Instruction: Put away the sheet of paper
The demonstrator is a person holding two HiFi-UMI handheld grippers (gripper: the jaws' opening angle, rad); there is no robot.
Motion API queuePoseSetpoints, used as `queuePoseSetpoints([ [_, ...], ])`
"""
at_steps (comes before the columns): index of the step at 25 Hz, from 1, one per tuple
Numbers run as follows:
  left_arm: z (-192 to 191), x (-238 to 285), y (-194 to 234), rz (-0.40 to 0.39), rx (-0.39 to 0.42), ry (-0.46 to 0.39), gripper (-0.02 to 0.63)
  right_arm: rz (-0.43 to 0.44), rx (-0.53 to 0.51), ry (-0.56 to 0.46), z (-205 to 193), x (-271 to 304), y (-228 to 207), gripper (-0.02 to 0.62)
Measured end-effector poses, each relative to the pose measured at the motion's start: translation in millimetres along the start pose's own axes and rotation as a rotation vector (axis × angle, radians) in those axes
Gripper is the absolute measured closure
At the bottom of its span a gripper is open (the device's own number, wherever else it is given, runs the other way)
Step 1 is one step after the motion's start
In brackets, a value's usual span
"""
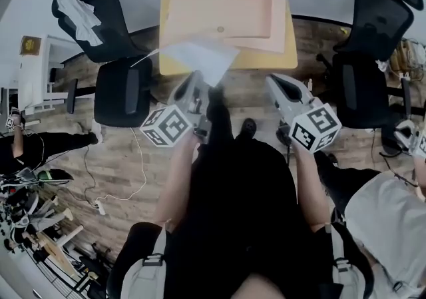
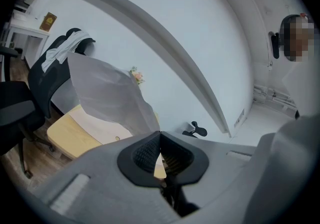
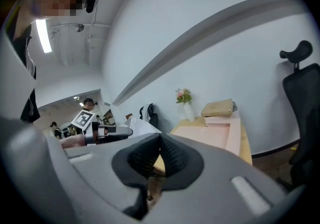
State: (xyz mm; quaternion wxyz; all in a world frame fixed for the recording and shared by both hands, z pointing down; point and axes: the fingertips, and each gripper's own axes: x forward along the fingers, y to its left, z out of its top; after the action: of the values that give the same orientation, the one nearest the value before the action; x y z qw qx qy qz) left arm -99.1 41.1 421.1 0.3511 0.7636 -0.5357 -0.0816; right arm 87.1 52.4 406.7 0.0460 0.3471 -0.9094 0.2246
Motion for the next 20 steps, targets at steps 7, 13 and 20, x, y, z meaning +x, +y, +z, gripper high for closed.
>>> queuePoseSetpoints([
  [7, 34, 47, 15, -0.058, 0.015, 0.025, 0.597, -0.058, 0.004, -0.013, 25, 35, -20, 0.594],
  [13, 70, 105, 41, -0.115, 0.017, 0.074, 0.597, -0.115, 0.007, -0.016, 53, 80, -39, 0.594],
  [20, 88, 168, 83, -0.167, 0.003, 0.181, 0.597, -0.207, 0.034, -0.002, 68, 123, -59, 0.594],
])
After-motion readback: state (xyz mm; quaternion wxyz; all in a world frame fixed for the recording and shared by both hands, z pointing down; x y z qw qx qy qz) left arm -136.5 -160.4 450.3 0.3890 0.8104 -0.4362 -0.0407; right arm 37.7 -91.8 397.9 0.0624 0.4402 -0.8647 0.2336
